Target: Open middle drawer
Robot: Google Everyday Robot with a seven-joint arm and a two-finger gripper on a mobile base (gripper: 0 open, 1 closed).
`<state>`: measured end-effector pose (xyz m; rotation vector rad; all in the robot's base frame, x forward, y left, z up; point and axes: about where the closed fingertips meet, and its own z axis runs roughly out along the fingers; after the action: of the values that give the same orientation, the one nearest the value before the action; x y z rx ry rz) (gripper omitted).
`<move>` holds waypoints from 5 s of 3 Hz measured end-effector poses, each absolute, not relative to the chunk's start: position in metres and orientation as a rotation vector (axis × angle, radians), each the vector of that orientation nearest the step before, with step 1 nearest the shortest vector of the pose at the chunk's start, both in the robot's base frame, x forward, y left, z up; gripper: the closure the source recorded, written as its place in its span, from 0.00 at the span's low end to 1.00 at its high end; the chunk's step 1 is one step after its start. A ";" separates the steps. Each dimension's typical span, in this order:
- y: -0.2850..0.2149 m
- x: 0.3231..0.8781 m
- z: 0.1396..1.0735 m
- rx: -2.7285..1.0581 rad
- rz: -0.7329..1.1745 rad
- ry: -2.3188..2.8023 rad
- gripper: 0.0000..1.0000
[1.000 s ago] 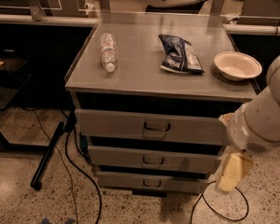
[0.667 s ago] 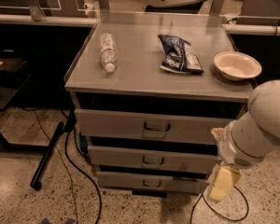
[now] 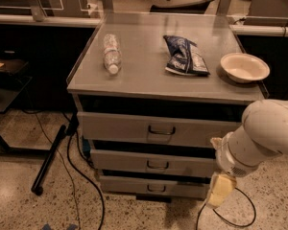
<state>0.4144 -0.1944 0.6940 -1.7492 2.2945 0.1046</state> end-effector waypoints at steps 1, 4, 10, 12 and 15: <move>-0.180 0.412 0.659 -1.777 0.149 2.298 0.00; -0.139 0.429 0.570 -1.799 0.277 2.257 0.00; -0.045 0.483 0.443 -1.640 0.555 2.219 0.00; -0.022 0.506 0.413 -1.619 0.590 2.229 0.00; -0.021 0.461 0.407 -1.656 0.700 2.262 0.00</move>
Offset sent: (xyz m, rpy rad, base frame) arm 0.0115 0.0635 -0.1468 0.0906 0.0944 0.0725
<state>0.4605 -0.0207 0.4072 -1.6564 2.2619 0.7002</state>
